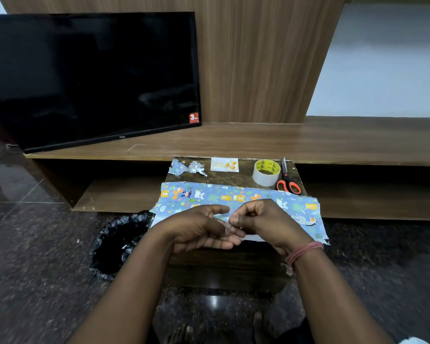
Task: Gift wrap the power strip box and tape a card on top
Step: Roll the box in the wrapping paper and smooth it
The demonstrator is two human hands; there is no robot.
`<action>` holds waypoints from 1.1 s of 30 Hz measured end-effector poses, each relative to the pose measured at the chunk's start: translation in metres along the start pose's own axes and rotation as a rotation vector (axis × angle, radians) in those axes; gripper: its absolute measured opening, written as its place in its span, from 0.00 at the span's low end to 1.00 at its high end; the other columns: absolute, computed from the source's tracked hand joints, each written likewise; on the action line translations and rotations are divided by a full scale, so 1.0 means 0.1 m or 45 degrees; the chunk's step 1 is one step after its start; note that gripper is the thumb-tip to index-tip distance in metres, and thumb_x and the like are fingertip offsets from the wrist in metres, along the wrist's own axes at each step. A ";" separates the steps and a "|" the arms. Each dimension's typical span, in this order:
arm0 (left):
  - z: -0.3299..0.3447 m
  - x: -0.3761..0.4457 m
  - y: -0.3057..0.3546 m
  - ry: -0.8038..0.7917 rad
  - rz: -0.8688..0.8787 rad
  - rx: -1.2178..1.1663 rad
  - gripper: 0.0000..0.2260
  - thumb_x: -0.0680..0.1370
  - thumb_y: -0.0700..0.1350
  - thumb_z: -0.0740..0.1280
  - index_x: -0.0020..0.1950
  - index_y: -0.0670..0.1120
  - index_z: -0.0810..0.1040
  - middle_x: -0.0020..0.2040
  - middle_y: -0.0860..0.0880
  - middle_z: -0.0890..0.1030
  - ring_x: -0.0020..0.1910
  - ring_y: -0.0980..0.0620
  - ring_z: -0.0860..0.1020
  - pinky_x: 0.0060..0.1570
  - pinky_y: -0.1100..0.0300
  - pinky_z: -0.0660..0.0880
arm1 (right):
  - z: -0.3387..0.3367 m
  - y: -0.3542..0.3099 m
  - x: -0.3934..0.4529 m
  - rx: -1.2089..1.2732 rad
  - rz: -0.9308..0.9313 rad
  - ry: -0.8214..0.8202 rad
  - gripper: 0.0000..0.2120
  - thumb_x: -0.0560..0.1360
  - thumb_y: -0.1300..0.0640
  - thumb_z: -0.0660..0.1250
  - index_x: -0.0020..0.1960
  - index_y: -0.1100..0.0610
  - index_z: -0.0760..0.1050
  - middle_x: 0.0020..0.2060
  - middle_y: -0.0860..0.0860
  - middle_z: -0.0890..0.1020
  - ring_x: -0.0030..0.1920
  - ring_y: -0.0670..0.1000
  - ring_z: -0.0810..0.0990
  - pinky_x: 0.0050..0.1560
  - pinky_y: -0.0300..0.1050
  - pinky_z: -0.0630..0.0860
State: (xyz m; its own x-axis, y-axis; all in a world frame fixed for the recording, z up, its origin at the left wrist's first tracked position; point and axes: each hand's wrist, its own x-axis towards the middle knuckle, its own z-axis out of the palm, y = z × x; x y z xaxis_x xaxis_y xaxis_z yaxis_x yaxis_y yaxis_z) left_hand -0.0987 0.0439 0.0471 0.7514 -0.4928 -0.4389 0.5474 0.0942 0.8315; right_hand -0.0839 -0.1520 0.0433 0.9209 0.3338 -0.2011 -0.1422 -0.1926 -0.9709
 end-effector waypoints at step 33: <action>-0.39 0.59 -0.41 0.773 0.682 1.748 0.16 0.75 0.37 0.73 0.61 0.50 0.83 0.74 0.47 0.74 0.77 0.44 0.67 0.77 0.41 0.56 | -0.57 0.23 0.21 -0.231 -0.224 0.411 0.29 0.72 0.65 0.76 0.70 0.53 0.70 0.51 0.47 0.77 0.47 0.48 0.75 0.56 0.53 0.79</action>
State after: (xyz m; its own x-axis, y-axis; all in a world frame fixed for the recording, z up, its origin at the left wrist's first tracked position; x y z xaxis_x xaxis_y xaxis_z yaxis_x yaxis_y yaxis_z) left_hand -0.0627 0.0451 -0.0262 0.9519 -0.2266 0.2065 -0.2973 -0.8463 0.4420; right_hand -0.0472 -0.2025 0.0243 0.9962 0.0746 0.0449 0.0670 -0.3278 -0.9424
